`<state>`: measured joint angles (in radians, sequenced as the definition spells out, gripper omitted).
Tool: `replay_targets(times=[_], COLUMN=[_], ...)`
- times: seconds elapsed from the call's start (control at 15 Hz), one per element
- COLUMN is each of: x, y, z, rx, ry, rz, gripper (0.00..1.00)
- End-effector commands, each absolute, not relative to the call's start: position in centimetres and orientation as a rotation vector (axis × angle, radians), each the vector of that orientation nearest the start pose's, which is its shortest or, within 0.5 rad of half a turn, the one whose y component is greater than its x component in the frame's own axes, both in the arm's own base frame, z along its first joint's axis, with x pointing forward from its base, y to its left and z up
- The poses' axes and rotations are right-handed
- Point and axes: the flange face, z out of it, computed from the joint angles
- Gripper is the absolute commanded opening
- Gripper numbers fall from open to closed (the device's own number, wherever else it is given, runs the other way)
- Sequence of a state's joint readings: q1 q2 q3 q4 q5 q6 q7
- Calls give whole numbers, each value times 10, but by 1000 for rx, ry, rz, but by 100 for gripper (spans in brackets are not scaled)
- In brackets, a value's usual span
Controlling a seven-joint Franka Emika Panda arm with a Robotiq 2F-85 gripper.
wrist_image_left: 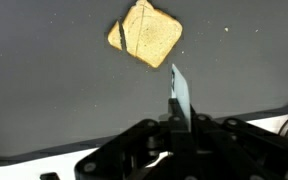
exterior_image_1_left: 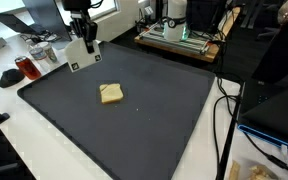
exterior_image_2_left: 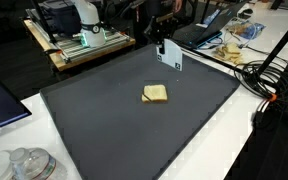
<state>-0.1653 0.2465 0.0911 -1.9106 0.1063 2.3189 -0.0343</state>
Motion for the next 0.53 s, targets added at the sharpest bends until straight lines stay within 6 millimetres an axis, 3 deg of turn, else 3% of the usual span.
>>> replay_targets(times=[0.0, 0.27, 0.47], x=[656, 689, 690], y=[-38, -14, 10], z=[392, 389, 384], rx=[-3079, -3117, -3133], ry=[-24, -144, -302], rz=[-179, -162, -109], gripper=[1, 1, 1])
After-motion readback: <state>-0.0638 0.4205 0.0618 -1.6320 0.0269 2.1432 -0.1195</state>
